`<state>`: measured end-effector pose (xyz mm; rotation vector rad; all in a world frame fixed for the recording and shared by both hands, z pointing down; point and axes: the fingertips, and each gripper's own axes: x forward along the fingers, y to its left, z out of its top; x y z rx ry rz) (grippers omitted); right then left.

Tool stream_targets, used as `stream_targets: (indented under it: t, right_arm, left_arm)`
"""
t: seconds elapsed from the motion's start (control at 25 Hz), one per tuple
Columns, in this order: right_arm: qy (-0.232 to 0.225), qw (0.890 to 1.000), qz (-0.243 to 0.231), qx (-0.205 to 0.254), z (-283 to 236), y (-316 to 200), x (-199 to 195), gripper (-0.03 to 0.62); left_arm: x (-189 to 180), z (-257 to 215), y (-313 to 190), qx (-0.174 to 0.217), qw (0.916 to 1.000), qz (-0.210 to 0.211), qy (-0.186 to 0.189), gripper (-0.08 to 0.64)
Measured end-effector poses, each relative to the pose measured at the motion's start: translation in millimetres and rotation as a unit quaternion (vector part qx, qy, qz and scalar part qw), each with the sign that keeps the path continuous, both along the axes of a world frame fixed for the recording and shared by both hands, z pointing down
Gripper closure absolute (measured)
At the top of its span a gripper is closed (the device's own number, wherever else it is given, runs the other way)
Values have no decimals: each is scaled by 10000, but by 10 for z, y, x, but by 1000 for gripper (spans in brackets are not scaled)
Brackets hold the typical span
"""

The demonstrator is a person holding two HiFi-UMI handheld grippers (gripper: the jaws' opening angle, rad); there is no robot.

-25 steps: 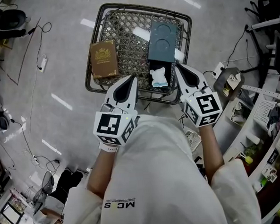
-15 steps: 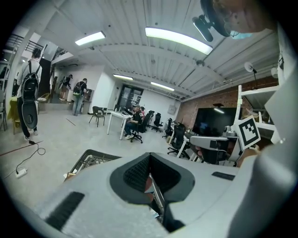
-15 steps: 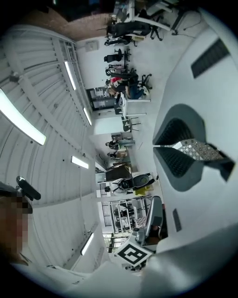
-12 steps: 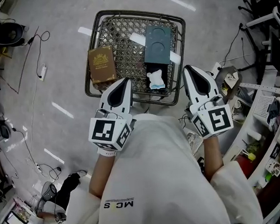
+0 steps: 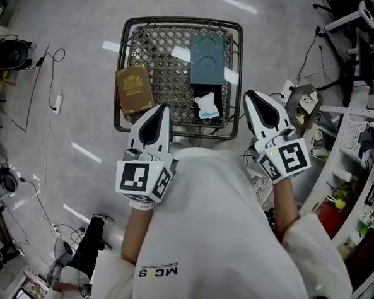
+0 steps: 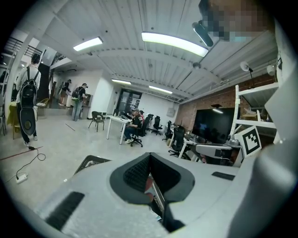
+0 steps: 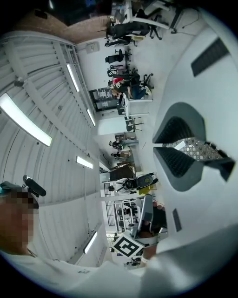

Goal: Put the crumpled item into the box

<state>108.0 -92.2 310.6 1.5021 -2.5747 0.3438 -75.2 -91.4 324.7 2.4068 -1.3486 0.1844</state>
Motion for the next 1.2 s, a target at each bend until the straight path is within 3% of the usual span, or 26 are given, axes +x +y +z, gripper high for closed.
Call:
stream_targets:
  t: [0.44, 1.2]
  right_arm:
    - [97, 9995, -265, -121, 108, 54, -36, 565]
    - [3, 9996, -202, -208, 148, 48, -28, 565]
  left_arm:
    - [31, -32, -20, 8, 10000, -26, 69, 540]
    - [135, 2, -3, -44, 9999, 26, 94, 541]
